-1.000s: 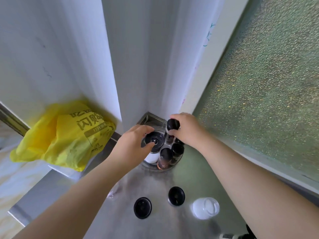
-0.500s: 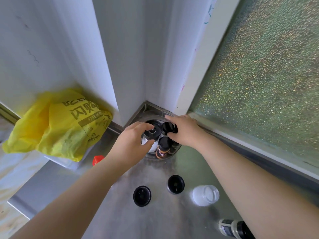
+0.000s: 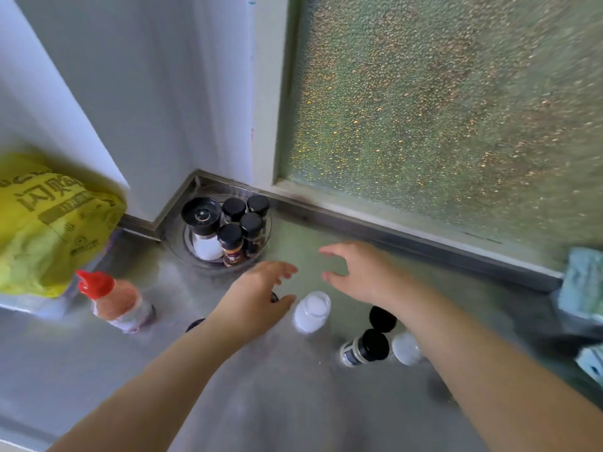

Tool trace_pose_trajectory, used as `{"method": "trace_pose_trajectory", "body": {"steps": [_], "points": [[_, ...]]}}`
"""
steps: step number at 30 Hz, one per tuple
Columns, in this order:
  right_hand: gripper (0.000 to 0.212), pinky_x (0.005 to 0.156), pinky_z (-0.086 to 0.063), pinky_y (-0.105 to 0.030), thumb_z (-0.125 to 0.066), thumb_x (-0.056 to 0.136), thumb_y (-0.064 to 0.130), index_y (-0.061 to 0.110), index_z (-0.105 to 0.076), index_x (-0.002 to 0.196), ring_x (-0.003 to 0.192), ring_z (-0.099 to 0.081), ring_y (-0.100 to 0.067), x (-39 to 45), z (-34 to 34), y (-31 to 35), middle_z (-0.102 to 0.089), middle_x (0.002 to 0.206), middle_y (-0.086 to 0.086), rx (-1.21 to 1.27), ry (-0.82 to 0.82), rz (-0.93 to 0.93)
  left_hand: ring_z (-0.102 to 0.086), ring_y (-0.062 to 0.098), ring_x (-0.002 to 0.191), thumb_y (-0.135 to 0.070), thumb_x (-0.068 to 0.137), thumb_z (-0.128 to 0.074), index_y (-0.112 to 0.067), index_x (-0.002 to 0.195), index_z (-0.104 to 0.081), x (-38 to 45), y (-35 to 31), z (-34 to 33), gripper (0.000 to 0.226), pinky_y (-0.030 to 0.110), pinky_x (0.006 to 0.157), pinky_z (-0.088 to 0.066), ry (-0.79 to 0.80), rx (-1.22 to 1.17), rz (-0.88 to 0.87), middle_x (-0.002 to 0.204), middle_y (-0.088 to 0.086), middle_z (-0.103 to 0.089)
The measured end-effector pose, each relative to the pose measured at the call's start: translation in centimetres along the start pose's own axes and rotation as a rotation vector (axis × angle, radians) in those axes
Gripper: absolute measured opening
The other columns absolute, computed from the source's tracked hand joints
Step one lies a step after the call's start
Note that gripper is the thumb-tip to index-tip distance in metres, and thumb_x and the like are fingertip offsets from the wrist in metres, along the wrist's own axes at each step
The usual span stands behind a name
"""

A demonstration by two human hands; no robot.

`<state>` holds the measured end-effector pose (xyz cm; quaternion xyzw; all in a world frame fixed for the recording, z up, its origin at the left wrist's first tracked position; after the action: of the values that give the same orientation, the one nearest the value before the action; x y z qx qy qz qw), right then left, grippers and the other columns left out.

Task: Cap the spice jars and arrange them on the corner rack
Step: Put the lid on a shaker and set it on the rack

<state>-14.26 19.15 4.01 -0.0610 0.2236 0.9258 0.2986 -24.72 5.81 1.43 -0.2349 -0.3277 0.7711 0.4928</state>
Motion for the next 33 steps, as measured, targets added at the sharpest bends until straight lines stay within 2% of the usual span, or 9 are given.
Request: {"method": "trace_pose_trajectory", "body": {"steps": [5, 6, 9, 12, 16, 20, 26, 30, 33], "points": [[0.045, 0.098, -0.034, -0.022, -0.061, 0.086, 0.03, 0.022, -0.052, 0.13, 0.122, -0.051, -0.015, -5.1, -0.3, -4.2, -0.058, 0.13, 0.002, 0.105, 0.009, -0.117, -0.053, 0.008, 0.095, -0.027, 0.078, -0.062, -0.026, 0.117, -0.053, -0.7, -2.3, -4.1, 0.04, 0.023, 0.084, -0.041, 0.09, 0.04, -0.022, 0.111, -0.008, -0.058], [0.044, 0.096, -0.034, -0.019, -0.061, 0.086, 0.029, 0.022, -0.053, 0.128, 0.12, -0.052, -0.014, -6.1, -0.1, -5.0, -0.059, 0.128, 0.002, 0.12, -0.013, -0.129, -0.054, 0.008, 0.095, -0.026, 0.078, -0.062, -0.026, 0.116, -0.054, -0.8, -2.9, -4.6, 0.039, 0.021, 0.085, -0.041, 0.089, 0.035, -0.033, 0.111, -0.008, -0.058], [0.039, 0.088, -0.029, -0.011, -0.061, 0.086, 0.027, 0.024, -0.055, 0.125, 0.117, -0.053, -0.01, -9.3, 0.4, -7.5, -0.06, 0.126, 0.005, 0.162, -0.087, -0.186, -0.05, 0.001, 0.09, -0.019, 0.08, -0.065, -0.025, 0.115, -0.056, -1.4, -4.9, -5.7, 0.037, 0.0, 0.074, -0.032, 0.058, 0.03, -0.082, 0.105, -0.014, -0.054], [0.041, 0.088, -0.03, -0.013, -0.058, 0.087, 0.028, 0.025, -0.053, 0.127, 0.116, -0.052, -0.009, -12.7, 0.6, -10.0, -0.057, 0.13, 0.006, 0.199, -0.107, -0.281, -0.053, 0.003, 0.091, -0.017, 0.079, -0.066, -0.021, 0.114, -0.057, -1.8, -7.6, -6.8, 0.036, 0.002, 0.076, -0.034, 0.038, 0.023, -0.169, 0.104, -0.013, -0.054], [0.041, 0.069, -0.032, -0.004, -0.056, 0.089, 0.027, 0.021, -0.052, 0.129, 0.076, -0.049, 0.009, -16.6, 0.7, -12.0, -0.055, 0.129, 0.005, 0.233, -0.109, -0.332, -0.054, 0.005, 0.09, -0.013, 0.078, -0.066, -0.016, 0.11, -0.06, -2.1, -11.5, -9.6, 0.033, 0.0, 0.075, -0.033, 0.085, -0.021, -0.26, 0.098, -0.012, -0.053], [0.04, 0.079, -0.026, -0.002, -0.061, 0.086, 0.025, 0.021, -0.055, 0.126, 0.109, -0.056, -0.004, -20.0, 0.2, -14.9, -0.059, 0.129, 0.002, 0.265, -0.179, -0.42, -0.052, 0.003, 0.088, -0.019, 0.077, -0.063, -0.016, 0.108, -0.061, -2.5, -14.2, -12.7, 0.031, -0.002, 0.074, -0.032, 0.151, -0.016, -0.364, 0.096, -0.014, -0.052], [0.043, 0.086, -0.026, -0.006, -0.064, 0.085, 0.022, 0.018, -0.056, 0.126, 0.119, -0.053, -0.011, -24.3, -0.6, -18.5, -0.059, 0.128, 0.001, 0.286, -0.215, -0.511, -0.057, 0.01, 0.094, -0.014, 0.078, -0.066, -0.017, 0.109, -0.06, -3.3, -15.2, -16.1, 0.033, 0.018, 0.078, -0.038, 0.223, 0.011, -0.355, 0.098, -0.014, -0.052], [0.046, 0.083, -0.026, -0.005, -0.065, 0.083, 0.024, 0.021, -0.054, 0.127, 0.115, -0.053, -0.01, -25.9, -1.7, -20.2, -0.058, 0.128, 0.001, 0.296, -0.221, -0.559, -0.05, 0.002, 0.091, -0.017, 0.08, -0.064, -0.021, 0.114, -0.056, -3.7, -16.1, -17.6, 0.036, 0.019, 0.081, -0.04, 0.279, 0.014, -0.364, 0.103, -0.017, -0.048], [0.049, 0.084, -0.028, -0.007, -0.068, 0.08, 0.02, 0.02, -0.054, 0.127, 0.114, -0.055, -0.013, -27.2, -2.4, -21.5, -0.059, 0.125, -0.001, 0.302, -0.266, -0.612, -0.049, 0.001, 0.093, -0.019, 0.082, -0.062, -0.023, 0.117, -0.053, -3.9, -16.8, -18.9, 0.037, 0.01, 0.076, -0.033, 0.322, 0.018, -0.362, 0.104, -0.019, -0.046]]}}
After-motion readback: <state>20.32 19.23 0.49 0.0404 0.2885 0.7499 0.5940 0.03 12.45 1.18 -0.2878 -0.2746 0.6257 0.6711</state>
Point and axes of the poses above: each hand's wrist, its own x-axis towards the middle knuckle, its own z-axis out of the back of the hand, y = z × x, the point moved 4 cm from there along x, towards the middle knuckle
